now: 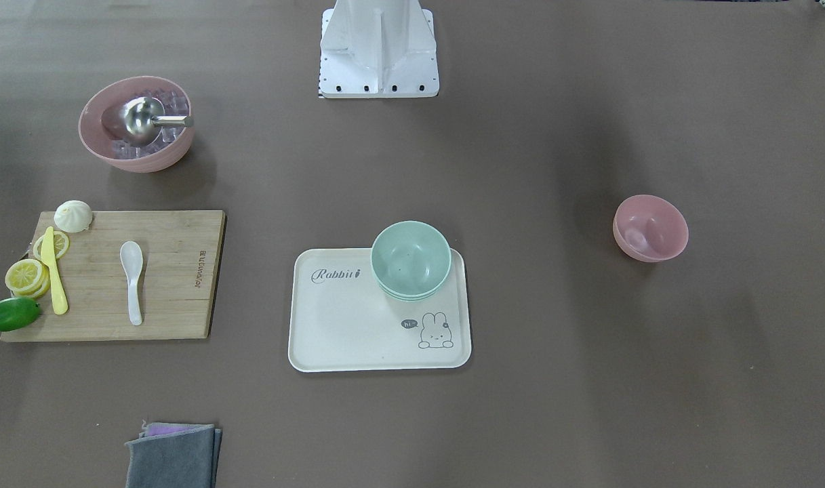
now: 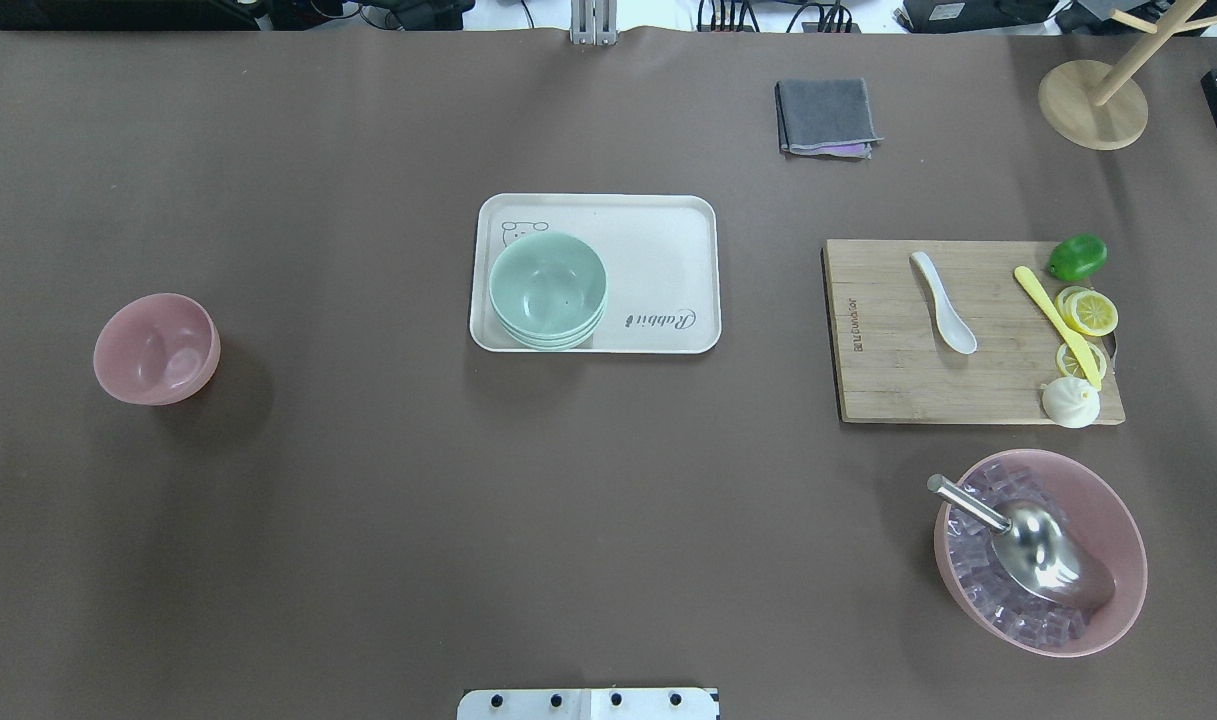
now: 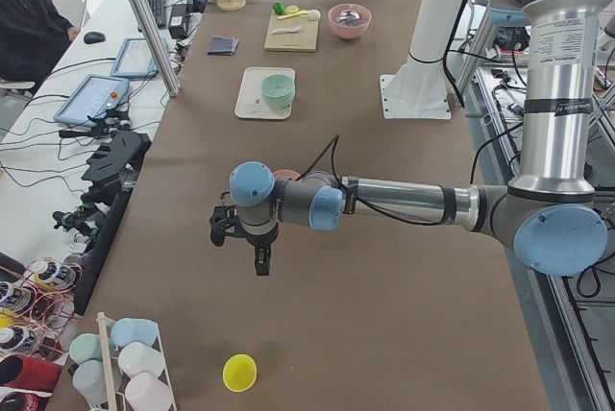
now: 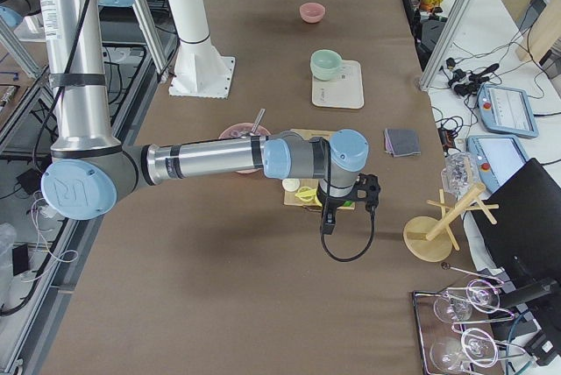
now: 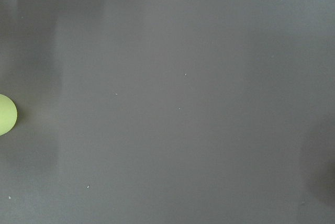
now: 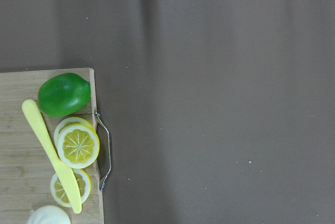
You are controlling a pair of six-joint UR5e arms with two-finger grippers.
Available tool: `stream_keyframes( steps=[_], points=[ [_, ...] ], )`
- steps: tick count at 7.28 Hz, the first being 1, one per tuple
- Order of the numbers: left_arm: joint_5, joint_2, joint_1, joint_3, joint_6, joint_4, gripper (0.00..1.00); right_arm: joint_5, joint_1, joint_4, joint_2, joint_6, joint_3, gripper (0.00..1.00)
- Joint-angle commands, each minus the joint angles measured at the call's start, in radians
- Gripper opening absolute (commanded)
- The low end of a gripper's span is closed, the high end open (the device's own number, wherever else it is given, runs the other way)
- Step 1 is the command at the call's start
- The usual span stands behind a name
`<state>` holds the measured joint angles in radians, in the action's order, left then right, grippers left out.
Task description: Stack pink bowl on green and place spoon
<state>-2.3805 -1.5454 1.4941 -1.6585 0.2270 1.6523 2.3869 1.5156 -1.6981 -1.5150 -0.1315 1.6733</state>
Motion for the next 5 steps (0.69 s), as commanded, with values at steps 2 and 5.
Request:
stream_keyframes(
  steps=[2, 5],
  points=[
    [0.001, -0.002, 0.0, 0.0, 0.0, 0.0, 0.98, 0.005, 0.0, 0.0, -0.001, -0.008, 0.003, 1.0],
    [0.001, -0.002, 0.0, -0.001, 0.0, 0.0, 0.98, 0.002, 0.0, 0.0, 0.001, -0.013, 0.003, 1.0]
  ],
)
